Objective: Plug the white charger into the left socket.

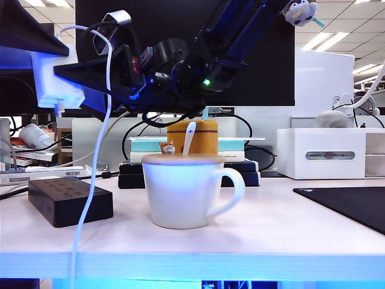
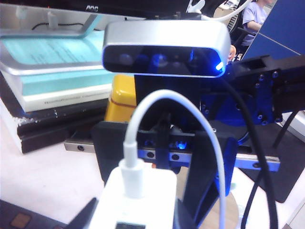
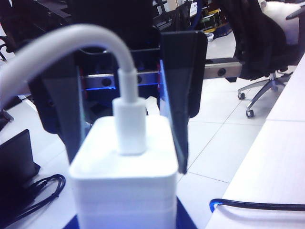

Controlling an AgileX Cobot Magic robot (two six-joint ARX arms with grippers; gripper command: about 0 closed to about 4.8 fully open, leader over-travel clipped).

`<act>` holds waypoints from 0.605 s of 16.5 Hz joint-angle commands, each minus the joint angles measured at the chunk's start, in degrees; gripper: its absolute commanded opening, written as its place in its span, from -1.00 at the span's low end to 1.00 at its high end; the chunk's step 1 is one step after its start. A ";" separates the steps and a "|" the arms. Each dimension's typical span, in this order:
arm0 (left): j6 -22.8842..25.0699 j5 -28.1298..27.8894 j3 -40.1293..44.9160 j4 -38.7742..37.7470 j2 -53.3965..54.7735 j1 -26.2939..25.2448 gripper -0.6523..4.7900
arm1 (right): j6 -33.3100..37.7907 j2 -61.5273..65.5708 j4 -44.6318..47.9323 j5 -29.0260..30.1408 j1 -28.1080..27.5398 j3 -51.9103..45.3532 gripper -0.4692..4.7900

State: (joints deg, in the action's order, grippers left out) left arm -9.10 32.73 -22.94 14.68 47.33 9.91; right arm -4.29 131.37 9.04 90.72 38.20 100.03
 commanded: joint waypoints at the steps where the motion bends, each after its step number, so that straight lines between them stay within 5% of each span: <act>1: 0.07 -1.95 -0.22 0.85 -0.07 -0.09 -0.11 | 0.26 -0.52 -0.20 -2.54 1.46 0.35 -0.17; 3: 0.07 -1.81 -0.22 1.29 -0.09 -0.09 -0.10 | 0.26 -0.52 -0.22 -4.63 1.42 0.35 -0.15; 5: 0.09 -1.86 -0.24 3.17 -0.11 -0.11 -0.10 | 3.32 -0.55 -0.24 -6.78 1.29 0.35 1.00; 10: 2.54 -1.88 -0.24 7.21 -0.13 -0.13 -0.11 | 5.07 -0.85 -0.22 -7.67 -0.98 0.35 1.00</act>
State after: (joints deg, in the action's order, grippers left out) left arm -8.32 30.83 -22.90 21.28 47.37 9.85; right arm 0.40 131.33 8.27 83.07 37.08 100.12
